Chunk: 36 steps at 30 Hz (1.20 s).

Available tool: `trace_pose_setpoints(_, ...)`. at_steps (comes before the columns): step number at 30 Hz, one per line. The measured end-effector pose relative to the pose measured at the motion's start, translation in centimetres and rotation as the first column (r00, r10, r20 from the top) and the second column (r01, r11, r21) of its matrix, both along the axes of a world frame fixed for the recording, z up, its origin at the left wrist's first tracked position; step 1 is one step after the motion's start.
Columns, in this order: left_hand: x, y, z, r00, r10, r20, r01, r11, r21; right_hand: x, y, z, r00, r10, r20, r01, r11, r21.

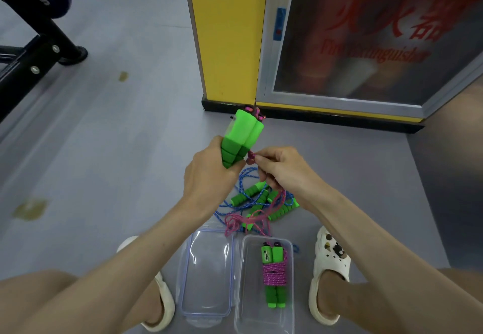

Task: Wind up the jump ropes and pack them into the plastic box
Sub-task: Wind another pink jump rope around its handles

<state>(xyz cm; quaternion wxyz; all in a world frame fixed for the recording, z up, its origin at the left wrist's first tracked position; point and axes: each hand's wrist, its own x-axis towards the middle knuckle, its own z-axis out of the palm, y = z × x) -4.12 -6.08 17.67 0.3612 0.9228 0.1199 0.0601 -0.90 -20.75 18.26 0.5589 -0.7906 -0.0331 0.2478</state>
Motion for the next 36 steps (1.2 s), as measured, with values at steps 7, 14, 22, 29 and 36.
trace_pose_setpoints(7,-0.9,-0.7,-0.6,0.996,-0.082,0.032,0.057,0.879,0.473,-0.6,0.7,-0.3,0.991,0.097,-0.096,-0.083,0.986,0.145)
trace_pose_setpoints(14,-1.4,-2.0,-2.8,0.975,-0.185,0.121,0.053,0.726,0.686,-1.0,1.1,-0.8,0.956,-0.191,-0.223,0.231,0.957,0.173)
trace_pose_setpoints(22,0.2,-1.1,0.0,0.912,-0.314,-0.262,0.102,0.796,-0.597,-0.4,-0.6,-0.3,0.943,-0.263,-0.203,0.298,0.940,0.168)
trace_pose_setpoints(29,-1.0,-0.2,-0.3,0.795,-0.478,-0.374,-0.105,0.499,-0.860,-0.2,-0.3,-0.8,0.941,-0.211,-0.265,0.267,0.943,0.198)
trace_pose_setpoints(36,-1.3,-0.1,0.0,0.821,-0.470,-0.325,-0.113,0.424,-0.898,-0.3,0.1,-0.8,0.930,-0.223,-0.294,0.293,0.931,0.219)
